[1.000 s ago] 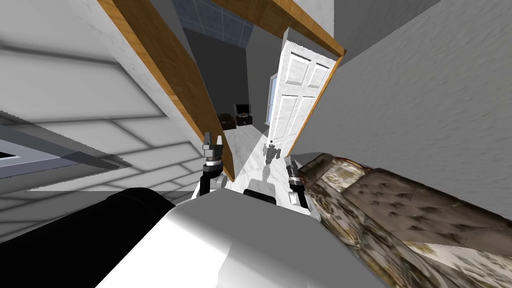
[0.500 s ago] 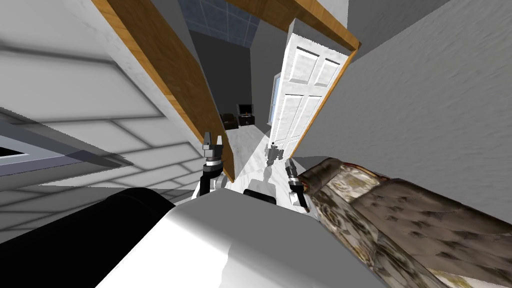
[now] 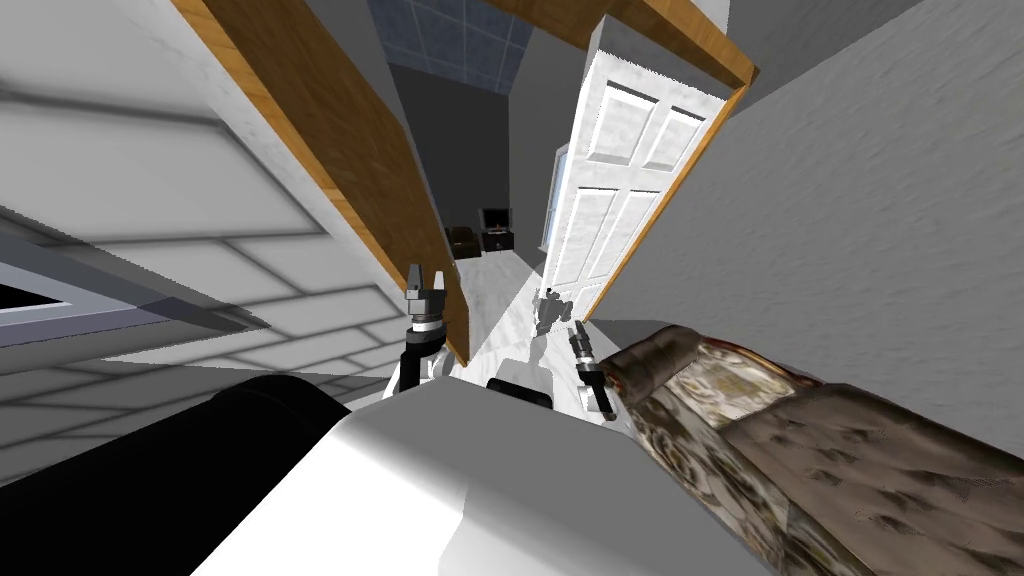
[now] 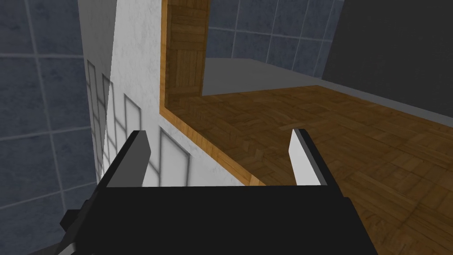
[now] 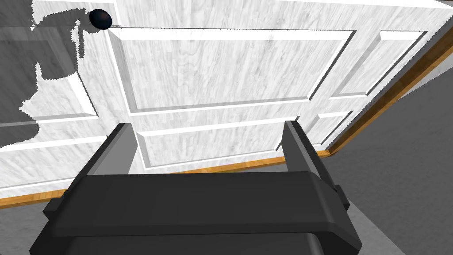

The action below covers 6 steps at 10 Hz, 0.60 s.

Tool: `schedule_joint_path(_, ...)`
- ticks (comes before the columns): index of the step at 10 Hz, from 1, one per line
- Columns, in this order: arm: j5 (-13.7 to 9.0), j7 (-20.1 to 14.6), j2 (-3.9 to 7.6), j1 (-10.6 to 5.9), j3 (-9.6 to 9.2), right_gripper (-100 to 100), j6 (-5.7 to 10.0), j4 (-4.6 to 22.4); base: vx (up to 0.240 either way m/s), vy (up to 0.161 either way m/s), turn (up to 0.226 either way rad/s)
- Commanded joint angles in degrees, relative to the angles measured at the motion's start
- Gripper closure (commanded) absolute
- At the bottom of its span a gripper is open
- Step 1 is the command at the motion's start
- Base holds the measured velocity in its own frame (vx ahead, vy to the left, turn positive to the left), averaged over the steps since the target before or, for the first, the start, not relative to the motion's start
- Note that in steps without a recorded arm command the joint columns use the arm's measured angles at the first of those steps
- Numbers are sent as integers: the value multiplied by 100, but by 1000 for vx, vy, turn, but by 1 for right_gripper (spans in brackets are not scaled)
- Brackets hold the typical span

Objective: Push the door open

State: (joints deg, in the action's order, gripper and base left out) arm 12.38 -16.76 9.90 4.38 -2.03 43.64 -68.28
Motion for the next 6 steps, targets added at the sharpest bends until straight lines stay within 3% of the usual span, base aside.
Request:
schedule_joint_path(1,46,-64,30,-74,-1,-100,82,225,90,-38,95)
schedule_joint_path(6,174,-233,117,-374,15,-100,358,1018,92,-41,90)
